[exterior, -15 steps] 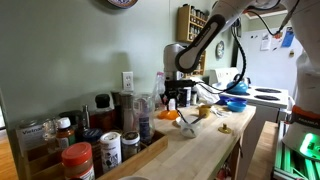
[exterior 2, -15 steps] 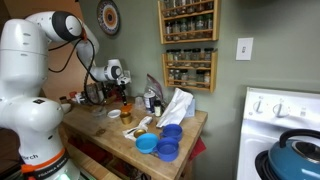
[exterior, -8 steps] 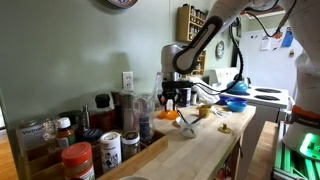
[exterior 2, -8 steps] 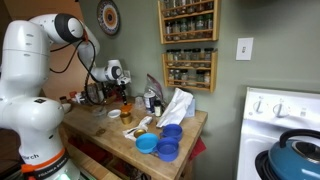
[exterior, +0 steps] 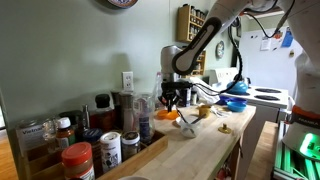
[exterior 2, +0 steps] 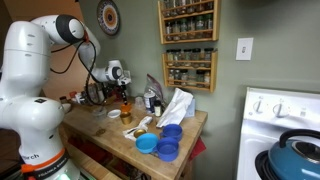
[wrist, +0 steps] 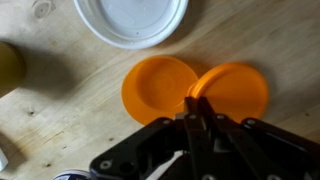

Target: Put the orange lid on the yellow cup

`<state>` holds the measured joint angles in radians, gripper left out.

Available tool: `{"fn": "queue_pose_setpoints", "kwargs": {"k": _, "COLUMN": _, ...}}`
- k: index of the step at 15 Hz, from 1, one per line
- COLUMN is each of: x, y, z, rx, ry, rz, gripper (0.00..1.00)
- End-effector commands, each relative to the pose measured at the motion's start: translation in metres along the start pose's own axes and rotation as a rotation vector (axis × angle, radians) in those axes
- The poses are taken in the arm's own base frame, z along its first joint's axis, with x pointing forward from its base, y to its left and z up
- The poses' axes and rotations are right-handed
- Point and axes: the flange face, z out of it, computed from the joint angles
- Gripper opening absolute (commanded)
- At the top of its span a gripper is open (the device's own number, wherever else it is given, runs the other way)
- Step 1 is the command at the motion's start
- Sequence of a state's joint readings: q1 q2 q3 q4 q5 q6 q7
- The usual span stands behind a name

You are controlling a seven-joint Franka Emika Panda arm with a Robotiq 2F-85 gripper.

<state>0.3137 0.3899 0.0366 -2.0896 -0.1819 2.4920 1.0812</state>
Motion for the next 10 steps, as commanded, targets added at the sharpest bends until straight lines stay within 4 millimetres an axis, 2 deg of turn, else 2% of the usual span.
{"fn": "queue_pose_setpoints", "kwargs": {"k": 1, "x": -0.001, "y": -0.004, "z": 0.000, "rx": -0.005, "ry": 0.021, "rz": 0.006, "gripper": 0.01}}
{"fn": "queue_pose_setpoints", "kwargs": {"k": 5, "x": 0.001, "y": 0.002, "z": -0.028, "rx": 0.053, "ry": 0.037, "rz": 0.020, "gripper": 0.02}}
{"fn": "queue_pose_setpoints", "kwargs": {"k": 8, "x": 0.003, "y": 0.029, "z": -0.047, "rx": 0.037, "ry": 0.025, "rz": 0.031, "gripper": 0.02}}
{"fn": "queue_pose_setpoints", "kwargs": {"k": 10, "x": 0.000, "y": 0.056, "z": -0.057, "rx": 0.138, "ry": 0.036, "rz": 0.065, "gripper": 0.02}}
